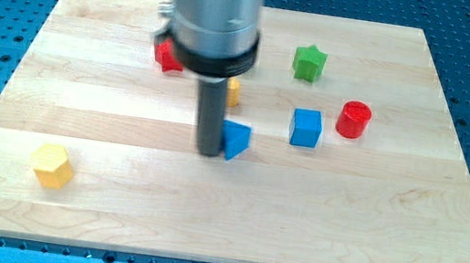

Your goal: Move the yellow hexagon diagonally to the red star

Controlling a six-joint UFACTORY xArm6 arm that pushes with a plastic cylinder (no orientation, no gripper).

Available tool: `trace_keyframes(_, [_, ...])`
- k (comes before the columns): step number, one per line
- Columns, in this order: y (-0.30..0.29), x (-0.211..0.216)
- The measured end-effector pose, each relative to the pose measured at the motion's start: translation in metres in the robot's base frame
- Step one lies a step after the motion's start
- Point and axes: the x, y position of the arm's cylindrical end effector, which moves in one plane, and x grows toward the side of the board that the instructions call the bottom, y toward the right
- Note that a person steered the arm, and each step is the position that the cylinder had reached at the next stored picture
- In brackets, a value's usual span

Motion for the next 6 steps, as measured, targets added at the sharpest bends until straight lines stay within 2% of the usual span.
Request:
trace_keyframes(1, [0.007, 0.000])
trace_keyframes(3, [-0.102, 0.116])
trace_keyframes(4, [-0.196, 0.124])
trace_keyframes(5, [-0.224, 0.106])
trace_keyframes(6, [-0.169, 0.081])
